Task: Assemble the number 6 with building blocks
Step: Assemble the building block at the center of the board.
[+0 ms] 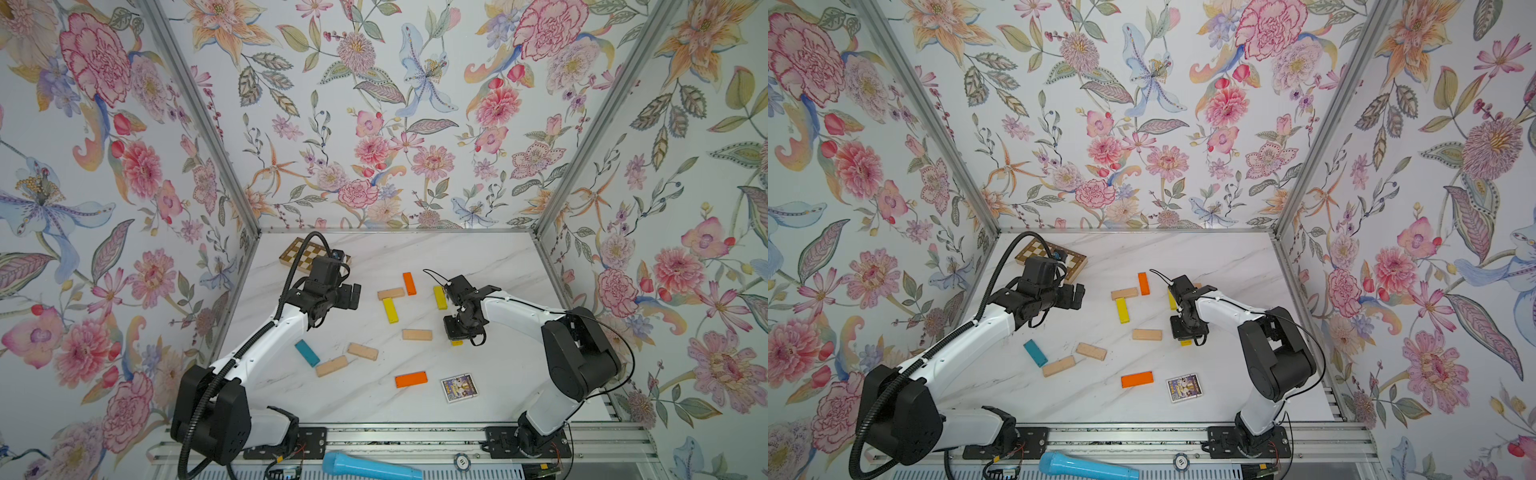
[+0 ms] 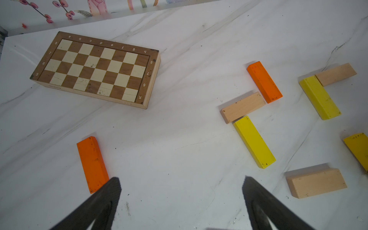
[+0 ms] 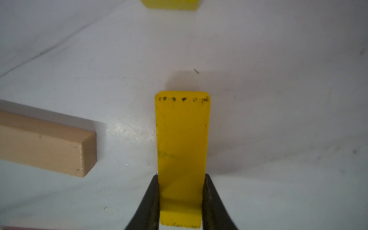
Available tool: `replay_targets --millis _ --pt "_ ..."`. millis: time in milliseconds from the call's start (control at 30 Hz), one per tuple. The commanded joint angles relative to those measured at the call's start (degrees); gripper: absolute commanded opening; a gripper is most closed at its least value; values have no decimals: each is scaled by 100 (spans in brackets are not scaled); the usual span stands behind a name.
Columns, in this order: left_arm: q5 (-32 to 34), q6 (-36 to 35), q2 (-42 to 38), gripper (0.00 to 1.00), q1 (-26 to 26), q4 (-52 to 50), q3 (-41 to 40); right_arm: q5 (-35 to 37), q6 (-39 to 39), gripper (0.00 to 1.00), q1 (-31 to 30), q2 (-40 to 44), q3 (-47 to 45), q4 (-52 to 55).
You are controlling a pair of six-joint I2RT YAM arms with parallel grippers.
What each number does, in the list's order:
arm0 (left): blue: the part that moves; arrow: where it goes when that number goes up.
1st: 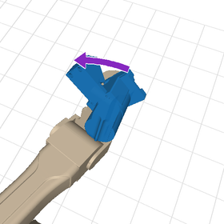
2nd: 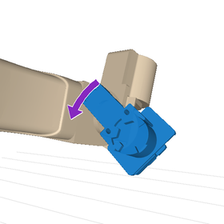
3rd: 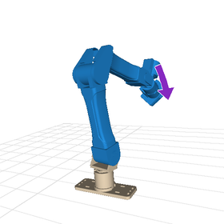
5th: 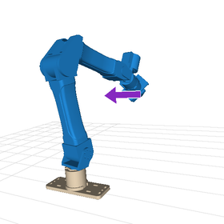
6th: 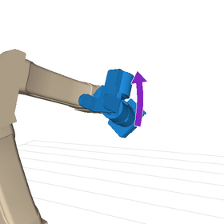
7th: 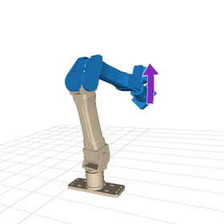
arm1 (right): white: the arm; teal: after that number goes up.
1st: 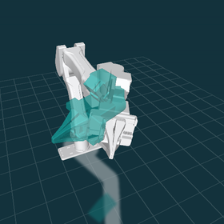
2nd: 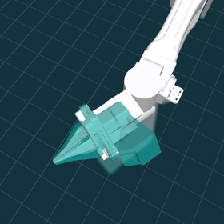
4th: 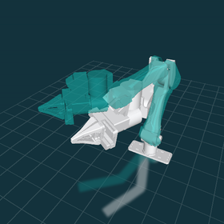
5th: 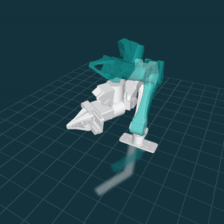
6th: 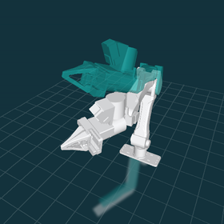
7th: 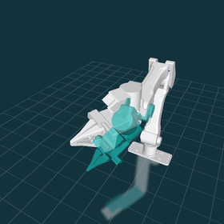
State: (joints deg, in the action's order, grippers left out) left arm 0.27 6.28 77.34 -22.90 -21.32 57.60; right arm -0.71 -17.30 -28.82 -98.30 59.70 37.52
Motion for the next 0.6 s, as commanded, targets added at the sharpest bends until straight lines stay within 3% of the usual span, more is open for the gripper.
replay_targets --millis 0,567 --pt "-20 -62 10 99 -58 73 -4 -31 -87 19 -38 -141 173 -72" --pt "-74 -33 -80 99 -57 76 -30 50 -278 19 -106 -547 408 -171"
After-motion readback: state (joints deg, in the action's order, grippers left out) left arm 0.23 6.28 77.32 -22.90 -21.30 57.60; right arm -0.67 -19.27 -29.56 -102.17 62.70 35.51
